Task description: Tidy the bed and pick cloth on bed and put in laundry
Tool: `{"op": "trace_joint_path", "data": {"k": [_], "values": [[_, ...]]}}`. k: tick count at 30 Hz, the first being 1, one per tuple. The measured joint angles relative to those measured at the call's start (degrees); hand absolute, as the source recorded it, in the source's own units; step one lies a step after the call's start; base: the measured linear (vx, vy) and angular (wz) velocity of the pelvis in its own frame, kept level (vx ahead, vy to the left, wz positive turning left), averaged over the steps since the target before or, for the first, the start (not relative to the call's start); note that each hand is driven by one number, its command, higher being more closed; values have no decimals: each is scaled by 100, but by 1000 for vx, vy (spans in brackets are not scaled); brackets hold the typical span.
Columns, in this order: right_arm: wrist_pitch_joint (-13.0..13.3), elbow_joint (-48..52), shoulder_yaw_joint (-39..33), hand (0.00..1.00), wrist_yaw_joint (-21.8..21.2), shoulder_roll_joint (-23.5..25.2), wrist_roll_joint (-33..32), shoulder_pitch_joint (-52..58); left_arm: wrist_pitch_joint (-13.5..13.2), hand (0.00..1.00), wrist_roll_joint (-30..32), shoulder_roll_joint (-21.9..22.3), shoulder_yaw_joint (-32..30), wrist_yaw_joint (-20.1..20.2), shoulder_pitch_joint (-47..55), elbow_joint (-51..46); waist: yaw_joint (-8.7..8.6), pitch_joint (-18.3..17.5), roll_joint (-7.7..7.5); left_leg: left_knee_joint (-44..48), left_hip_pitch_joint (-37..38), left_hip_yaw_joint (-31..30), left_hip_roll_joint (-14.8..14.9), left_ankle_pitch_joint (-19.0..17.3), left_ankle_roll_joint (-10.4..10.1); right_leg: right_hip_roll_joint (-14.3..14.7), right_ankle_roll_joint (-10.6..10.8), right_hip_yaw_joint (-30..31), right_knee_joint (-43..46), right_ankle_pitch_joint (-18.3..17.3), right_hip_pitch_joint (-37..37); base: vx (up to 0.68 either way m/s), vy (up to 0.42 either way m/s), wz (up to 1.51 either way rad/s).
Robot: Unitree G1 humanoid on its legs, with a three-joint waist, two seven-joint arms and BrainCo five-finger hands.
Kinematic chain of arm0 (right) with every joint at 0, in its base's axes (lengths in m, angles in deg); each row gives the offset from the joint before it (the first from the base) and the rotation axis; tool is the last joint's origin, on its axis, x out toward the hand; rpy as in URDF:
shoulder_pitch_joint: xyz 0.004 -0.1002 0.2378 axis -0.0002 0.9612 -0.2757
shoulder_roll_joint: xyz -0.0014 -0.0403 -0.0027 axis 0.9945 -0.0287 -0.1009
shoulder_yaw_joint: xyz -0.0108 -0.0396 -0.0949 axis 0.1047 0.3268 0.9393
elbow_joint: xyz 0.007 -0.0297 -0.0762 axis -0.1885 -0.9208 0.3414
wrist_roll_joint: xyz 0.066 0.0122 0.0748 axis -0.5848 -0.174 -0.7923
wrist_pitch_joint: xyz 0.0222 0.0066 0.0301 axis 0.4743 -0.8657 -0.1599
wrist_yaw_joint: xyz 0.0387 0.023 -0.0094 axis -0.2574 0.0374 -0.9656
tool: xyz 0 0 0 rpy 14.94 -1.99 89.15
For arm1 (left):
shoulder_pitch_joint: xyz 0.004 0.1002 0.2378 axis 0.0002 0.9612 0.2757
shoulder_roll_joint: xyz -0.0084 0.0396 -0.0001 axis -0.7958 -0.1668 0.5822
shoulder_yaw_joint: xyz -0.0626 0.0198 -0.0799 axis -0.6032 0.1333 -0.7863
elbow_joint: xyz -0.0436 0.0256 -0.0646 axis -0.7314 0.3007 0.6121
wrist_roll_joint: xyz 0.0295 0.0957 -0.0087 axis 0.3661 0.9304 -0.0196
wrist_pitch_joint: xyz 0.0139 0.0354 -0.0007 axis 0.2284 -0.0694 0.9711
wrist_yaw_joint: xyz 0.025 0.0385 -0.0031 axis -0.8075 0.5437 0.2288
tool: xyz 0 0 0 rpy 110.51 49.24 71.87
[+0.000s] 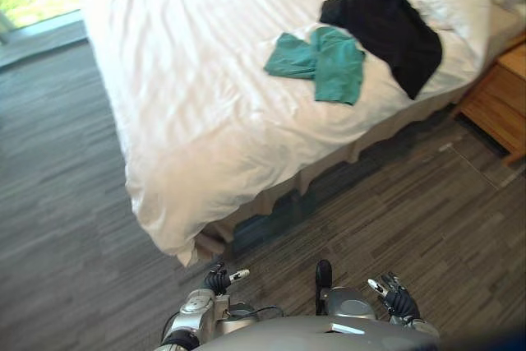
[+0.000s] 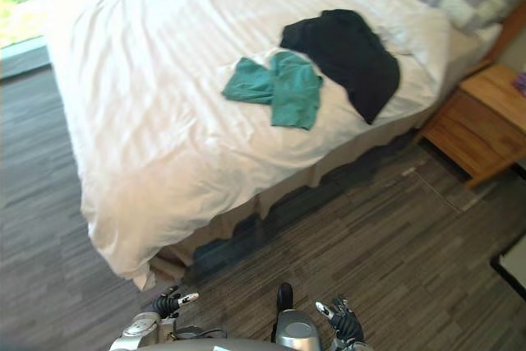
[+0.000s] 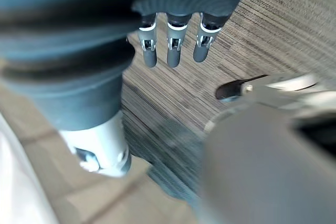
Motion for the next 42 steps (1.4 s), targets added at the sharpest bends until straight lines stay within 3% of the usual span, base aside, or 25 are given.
{"op": "trace_joint_path", "data": {"k": [1, 2, 4, 7, 10, 12, 13, 15, 17, 18, 19, 20, 22, 24, 25, 26, 28, 31, 34, 37, 38, 42], "values": [[46, -34, 70, 0, -40, -146, 26, -110, -22, 0, -38, 26, -23, 0, 65, 6, 43, -82, 193, -172, -13, -296, -15, -383, -4, 296, 52, 405, 26, -4, -209, -172, 95, -188], [60, -64, 176, 0, -103, -159, 23, -142, -4, 0, -53, 27, -45, -24, 96, 107, -1, -143, 384, -110, -58, -79, 96, -461, 127, 492, -52, 459, 484, -57, -422, -119, 91, -160], [59, -78, 202, 0, -143, -158, -26, 34, -13, 0, -56, -30, -7, -16, 70, 189, -153, -143, 241, -178, 25, 22, 13, -441, 99, 542, -168, 586, 940, -328, -418, 66, 122, -76], [89, -58, 199, 0, -43, -116, -171, 179, -9, 0, 13, -56, 210, 26, -76, 260, -237, -191, 208, -447, 102, 195, -219, -106, 56, 567, -52, 1089, 577, 55, -485, 70, 116, -75], [156, -57, 193, 0, 47, 16, -348, 180, -98, 0, -11, -51, 384, 77, -295, 260, -277, -163, 174, -685, 116, 372, -412, -33, 94, 536, 55, 1454, 578, 187, -746, 6, 84, -75], [217, -43, 193, 0, 52, 189, -384, 196, -229, 0, -68, -86, 378, 58, -434, 252, -436, -79, 38, -816, 216, 686, -533, 12, 171, 546, 90, 1670, 560, 297, -855, -56, 57, -72], [219, 10, 185, 0, 57, 267, -383, 239, -258, 0, -67, -101, 368, 40, -435, 249, -433, -35, -29, -849, 286, 905, -512, 19, 184, 510, -14, 1594, 508, 177, -843, -104, 18, -84], [221, 132, 109, 0, 88, 311, -374, 282, -242, 0, -66, -49, 324, -82, -459, 256, -431, 90, 33, -911, 397, 1428, -336, 6, 213, 419, -404, 392, 784, -329, -958, -99, 24, -103], [221, 187, 115, 0, 97, 346, -363, 318, -210, 0, -64, -17, 325, -186, -415, 257, -457, 80, 30, -907, 432, 1692, -161, -3, 195, 353, -476, -269, 1695, -501, -1114, 70, -5, -78], [223, 187, 114, 0, 102, 382, -343, 401, -195, 0, -70, -33, 323, -185, -397, 254, -485, 75, -16, -854, 501, 1782, -114, -23, 135, 307, -474, -577, 2092, -834, -1048, 164, -47, -63], [227, 188, 119, 0, 110, 406, -295, 437, -183, 0, -77, -76, 313, -185, -377, 248, -458, 51, -69, -821, 515, 1866, -125, -31, 120, 309, -540, -592, 2060, -950, -1028, 166, -65, -81], [229, 193, 154, 0, 129, 421, -253, 408, -111, 0, -117, -62, 291, -186, -392, 249, -453, 79, -150, -712, 506, 1931, -156, -33, 118, 364, -692, -610, 2082, -834, -1070, 97, -52, -75], [267, 206, 227, 0, 132, 400, -252, 382, -61, 0, -164, -22, 283, -186, -368, 246, -487, 96, -152, -471, 377, 1967, -119, 48, 211, 499, -666, -453, 1785, -582, -1021, 20, -78, -82], [263, 207, 213, 0, 109, 389, -248, 290, -45, 0, -162, -8, 273, -187, -390, 230, -462, 93, -121, -334, 328, 2137, 16, 129, 240, 470, -564, -657, 1164, -871, -785, 51, -106, -80], [269, 212, 176, 0, 94, 342, -227, 273, -15, 0, -159, 46, 284, -193, -394, 229, -435, 127, -51, -337, 413, 2199, 118, 114, 209, 305, -766, -1265, 1583, -1180, -889, 107, -74, -71], [261, 198, 191, 0, 74, 358, -157, 315, 43, 0, -158, 8, 279, -200, -361, 243, -389, 131, -134, -332, 580, 2216, 56, 55, 110, 200, -681, -1529, 1803, -1145, -837, 111, -61, -66], [254, 210, 207, 0, 17, 366, -139, 336, 67, 0, -154, -8, 281, -206, -250, 243, -362, 45, -139, -249, 632, 2207, 189, 61, 59, 438, -716, -1299, 1546, -1054, -647, 96, -97, -49], [155, 208, 222, 0, 7, 410, -139, 183, 122, 0, 25, -6, 313, -208, -301, 233, -351, 38, -247, -413, 592, 2023, 147, 40, -21, 547, -691, -1023, 1058, -836, -425, 20, -92, -42], [42, 150, 202, 0, 13, 405, -142, 185, 137, 0, 63, -25, 311, -230, -295, 235, -337, 33, -253, -644, 541, 2067, 135, 13, -72, 675, -619, -804, 490, -523, -53, -65, 4, -35], [-19, 134, 152, 0, 11, 416, -133, 189, 166, 0, 52, -14, 266, -288, -197, 243, -286, -58, -218, -724, 622, 2312, 117, -65, -169, 738, -562, -624, -5, -170, 113, -38, 69, -39], [29, -82, -4, 0, -97, 277, -36, 177, 56, 0, 60, 78, 106, -309, -279, 477, -229, 144, 34, -847, 917, 1862, 132, 81, -229, 735, -621, -1107, -12, -295, 239, -19, 23, -11], [29, -82, -7, 0, -97, 278, -36, 176, 56, 0, 61, 79, 108, -309, -279, 477, -227, 143, 35, -857, 897, 1858, 135, 81, -229, 734, -621, -1114, -12, -295, 230, 0, 0, 1]]}}
